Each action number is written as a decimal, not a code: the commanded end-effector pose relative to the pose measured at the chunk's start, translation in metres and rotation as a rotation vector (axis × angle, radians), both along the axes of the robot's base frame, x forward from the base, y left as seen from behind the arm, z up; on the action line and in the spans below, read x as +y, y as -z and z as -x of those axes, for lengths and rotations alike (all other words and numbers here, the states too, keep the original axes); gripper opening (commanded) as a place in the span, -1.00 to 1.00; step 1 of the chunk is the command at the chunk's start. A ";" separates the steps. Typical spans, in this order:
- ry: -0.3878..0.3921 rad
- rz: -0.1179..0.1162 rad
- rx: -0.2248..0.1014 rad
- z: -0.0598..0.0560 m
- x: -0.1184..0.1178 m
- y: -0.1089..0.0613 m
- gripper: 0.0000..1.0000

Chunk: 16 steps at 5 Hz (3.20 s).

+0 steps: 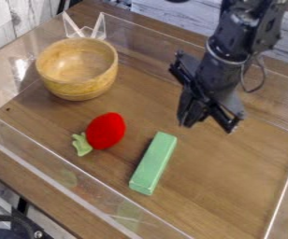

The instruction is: Move the red object to the right side of the table

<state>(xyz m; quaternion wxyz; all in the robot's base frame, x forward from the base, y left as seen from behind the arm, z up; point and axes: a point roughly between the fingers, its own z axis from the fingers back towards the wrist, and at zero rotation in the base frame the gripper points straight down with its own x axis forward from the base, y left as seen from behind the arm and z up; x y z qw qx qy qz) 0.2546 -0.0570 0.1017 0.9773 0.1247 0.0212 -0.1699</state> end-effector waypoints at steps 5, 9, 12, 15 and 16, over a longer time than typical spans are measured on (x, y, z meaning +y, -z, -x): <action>-0.060 -0.063 -0.093 0.028 0.061 -0.040 1.00; 0.118 0.024 -0.112 0.041 0.070 -0.033 1.00; 0.121 0.064 -0.133 0.049 0.087 -0.024 1.00; 0.007 0.103 -0.150 0.043 0.098 -0.003 1.00; 0.017 0.118 -0.150 0.044 0.093 0.002 1.00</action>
